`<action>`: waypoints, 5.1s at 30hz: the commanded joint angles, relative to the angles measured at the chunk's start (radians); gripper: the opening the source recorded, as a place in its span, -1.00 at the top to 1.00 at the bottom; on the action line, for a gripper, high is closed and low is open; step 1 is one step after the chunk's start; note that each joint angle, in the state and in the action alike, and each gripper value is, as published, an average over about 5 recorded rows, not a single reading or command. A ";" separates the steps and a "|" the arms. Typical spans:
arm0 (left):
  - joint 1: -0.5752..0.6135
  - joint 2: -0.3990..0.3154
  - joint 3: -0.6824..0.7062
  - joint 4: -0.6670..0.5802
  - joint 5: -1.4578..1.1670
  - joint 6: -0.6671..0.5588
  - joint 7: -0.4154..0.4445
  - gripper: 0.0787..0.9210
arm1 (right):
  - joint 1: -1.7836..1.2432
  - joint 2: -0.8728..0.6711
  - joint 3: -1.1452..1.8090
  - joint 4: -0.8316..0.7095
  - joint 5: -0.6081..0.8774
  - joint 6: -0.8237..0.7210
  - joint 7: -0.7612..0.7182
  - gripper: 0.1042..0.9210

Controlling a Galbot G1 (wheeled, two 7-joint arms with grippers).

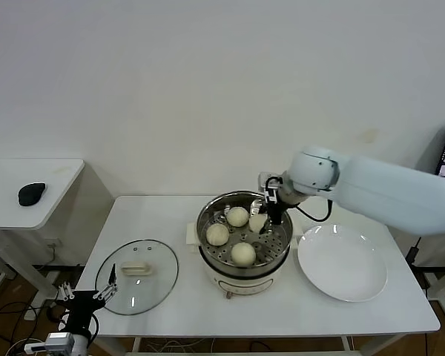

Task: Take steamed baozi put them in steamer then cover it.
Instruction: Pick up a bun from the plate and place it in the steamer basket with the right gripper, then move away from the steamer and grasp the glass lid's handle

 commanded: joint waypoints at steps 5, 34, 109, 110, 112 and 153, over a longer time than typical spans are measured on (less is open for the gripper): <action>-0.005 -0.004 0.003 0.011 0.002 -0.005 -0.002 -0.77 | -0.086 0.047 0.008 -0.076 -0.030 -0.041 0.019 -0.10; -0.015 -0.012 0.018 0.015 0.009 -0.023 -0.001 -0.77 | -0.580 -0.403 0.644 0.289 0.111 0.324 0.530 -0.76; -0.390 0.194 0.171 0.596 1.348 -0.252 -0.190 -0.77 | -2.116 0.677 2.309 0.473 -0.436 0.768 0.850 -0.76; -0.396 0.194 0.175 0.600 1.349 -0.251 -0.188 -0.77 | -2.116 0.677 2.309 0.471 -0.437 0.769 0.850 -0.76; -0.410 0.192 0.186 0.609 1.353 -0.249 -0.183 -0.77 | -2.115 0.677 2.309 0.466 -0.438 0.771 0.850 -0.76; -0.515 0.180 0.254 0.745 1.362 -0.229 -0.186 0.42 | -2.132 0.695 2.283 0.447 -0.467 0.807 0.842 -0.76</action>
